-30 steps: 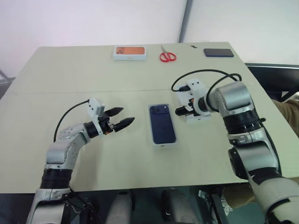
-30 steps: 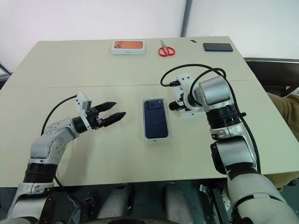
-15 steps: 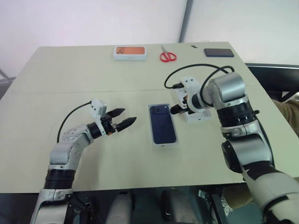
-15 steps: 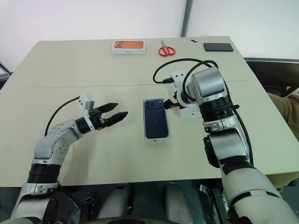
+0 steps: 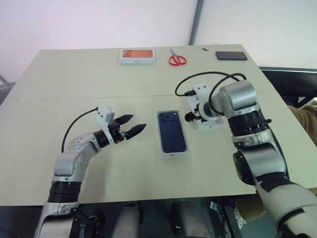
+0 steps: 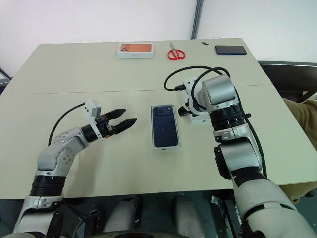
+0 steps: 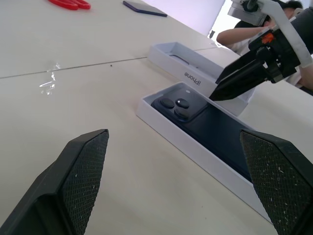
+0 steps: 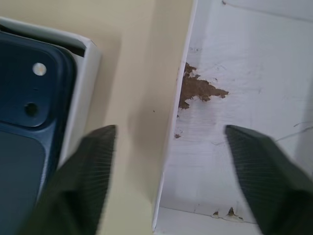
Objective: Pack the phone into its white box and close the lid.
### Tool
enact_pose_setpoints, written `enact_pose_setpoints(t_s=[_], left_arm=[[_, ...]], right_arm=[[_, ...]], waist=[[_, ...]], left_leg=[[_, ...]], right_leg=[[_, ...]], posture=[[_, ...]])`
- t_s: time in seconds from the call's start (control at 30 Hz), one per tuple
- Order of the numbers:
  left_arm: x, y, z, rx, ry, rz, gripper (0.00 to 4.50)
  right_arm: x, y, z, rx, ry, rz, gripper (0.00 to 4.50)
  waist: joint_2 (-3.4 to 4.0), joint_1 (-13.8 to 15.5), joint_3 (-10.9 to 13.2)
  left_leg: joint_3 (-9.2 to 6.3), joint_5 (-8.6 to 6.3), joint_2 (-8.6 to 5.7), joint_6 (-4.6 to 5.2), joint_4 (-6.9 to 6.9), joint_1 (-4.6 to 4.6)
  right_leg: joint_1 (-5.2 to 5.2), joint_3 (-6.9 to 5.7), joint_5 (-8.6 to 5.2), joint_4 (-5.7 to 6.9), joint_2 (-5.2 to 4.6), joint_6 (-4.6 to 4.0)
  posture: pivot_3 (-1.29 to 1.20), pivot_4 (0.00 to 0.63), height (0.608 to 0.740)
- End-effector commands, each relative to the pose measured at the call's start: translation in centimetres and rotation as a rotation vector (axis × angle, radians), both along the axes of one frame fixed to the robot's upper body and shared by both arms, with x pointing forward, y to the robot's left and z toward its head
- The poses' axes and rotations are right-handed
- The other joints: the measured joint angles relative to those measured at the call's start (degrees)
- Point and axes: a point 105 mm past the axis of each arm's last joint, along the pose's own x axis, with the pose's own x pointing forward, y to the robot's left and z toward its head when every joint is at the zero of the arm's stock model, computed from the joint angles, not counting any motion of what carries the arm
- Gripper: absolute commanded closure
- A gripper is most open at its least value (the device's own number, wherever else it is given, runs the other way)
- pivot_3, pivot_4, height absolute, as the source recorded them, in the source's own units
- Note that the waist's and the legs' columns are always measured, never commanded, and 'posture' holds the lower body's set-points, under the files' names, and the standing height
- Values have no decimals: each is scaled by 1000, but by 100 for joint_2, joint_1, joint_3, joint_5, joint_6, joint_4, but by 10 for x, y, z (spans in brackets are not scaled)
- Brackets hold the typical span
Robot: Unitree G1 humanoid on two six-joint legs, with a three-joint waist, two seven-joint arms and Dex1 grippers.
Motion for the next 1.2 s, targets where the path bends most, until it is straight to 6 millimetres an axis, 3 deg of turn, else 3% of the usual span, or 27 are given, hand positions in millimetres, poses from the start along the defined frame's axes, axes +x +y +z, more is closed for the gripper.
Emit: enact_pose_setpoints(t_s=[0.03, 0.13, 0.27, 0.47, 0.6, 0.83, 1.07, 1.2], left_arm=[[-2, -3, 12, -11, -38, -11, 0], [-2, -3, 14, -13, -37, -9, 0], [-1, -2, 16, -11, -41, -4, 0], [0, 0, 18, -19, -43, 7, 0], [0, 0, 21, -27, -52, 4, 0], [2, 2, 25, -29, -59, 8, 0], [5, 5, 30, -37, -74, 20, 0], [5, 7, 31, -38, -77, 23, 0]], right_arm=[[2, -2, -6, -12, -13, -13, 2968], [-1, -2, -17, -19, 1, -15, 4452], [-3, -2, -22, -20, 7, -15, 4452], [6, -1, -1, 27, -64, -31, 4452], [9, 24, 21, 261, -148, 35, 4452], [5, 54, 55, 509, -314, 177, 4452], [-12, 83, 81, 680, -452, 322, 4452], [-46, 105, 90, 1092, -268, 415, 4452]], waist=[[-1, 0, -1], [-2, -8, -7], [-5, -2, -13], [-5, 0, -13], [1, -14, -10], [6, -13, -6], [9, -7, -5], [9, -7, -4]], left_leg=[[1, 0, 0, 0, 1, 0], [0, 0, 0, 0, 1, 5], [-1, 0, 1, 1, 3, 13], [-1, -1, 1, 1, 3, 12], [-1, -1, 1, 1, 0, 6], [0, -2, 3, 3, -6, 2], [-1, -2, 3, 3, -6, 1], [-2, -2, 5, 3, -5, 2]], right_leg=[[0, 0, 0, 0, 0, 0], [6, 0, 0, 0, 1, 0], [17, 0, 0, 0, 2, 0], [16, -1, 0, 0, 2, 0], [6, 0, 0, 0, 2, 0], [0, 1, 0, 0, 4, 0], [0, 0, 0, -1, 3, 0], [0, 0, 0, 0, 4, 0]], posture=[[0, 150, 740], [0, 150, 740], [0, 150, 740], [0, 150, 740], [0, 150, 740], [0, 150, 740], [0, 150, 740], [0, 150, 740]])
